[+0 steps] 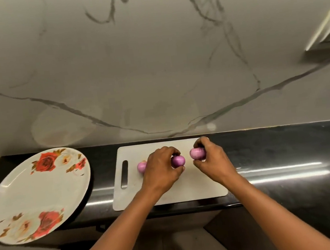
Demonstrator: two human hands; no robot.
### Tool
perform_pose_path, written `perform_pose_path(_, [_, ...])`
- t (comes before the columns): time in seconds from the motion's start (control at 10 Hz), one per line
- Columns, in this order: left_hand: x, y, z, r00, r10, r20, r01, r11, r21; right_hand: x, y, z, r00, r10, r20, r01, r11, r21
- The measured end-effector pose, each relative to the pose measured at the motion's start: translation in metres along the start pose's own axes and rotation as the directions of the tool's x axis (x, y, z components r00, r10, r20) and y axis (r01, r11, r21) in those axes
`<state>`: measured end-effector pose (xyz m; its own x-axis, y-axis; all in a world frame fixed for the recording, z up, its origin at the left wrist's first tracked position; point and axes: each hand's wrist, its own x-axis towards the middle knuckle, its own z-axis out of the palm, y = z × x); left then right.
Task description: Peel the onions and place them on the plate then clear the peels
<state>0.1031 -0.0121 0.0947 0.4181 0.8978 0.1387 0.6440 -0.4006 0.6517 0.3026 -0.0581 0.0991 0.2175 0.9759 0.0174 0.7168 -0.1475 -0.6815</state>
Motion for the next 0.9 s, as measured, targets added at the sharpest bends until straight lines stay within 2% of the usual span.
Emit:
perform_pose_path(0.1, [0.006,0.005,0.022,0.999,0.048,0.026,-0.050,0.993,0.111,-0.006,0.018,0.005,1.000,0.005,0.006,-0.005,1.000,-0.026])
perform_pose_path(0.3, [0.013,-0.001,0.043,0.992,0.041,0.123,-0.073,0.962,0.264,-0.009,0.041,0.023,0.998,-0.043,0.036,0.045,0.998,-0.045])
perform_pose_path(0.6, [0.012,-0.002,0.046,0.980,0.035,0.194,-0.098,0.940,0.326,-0.016,0.056,0.029,0.984,-0.104,0.144,0.114,0.991,-0.066])
perform_pose_path(0.9, [0.005,0.011,0.033,0.977,0.032,0.209,-0.097,0.947,0.305,-0.017,0.046,0.007,0.972,-0.097,0.213,0.123,0.986,-0.115])
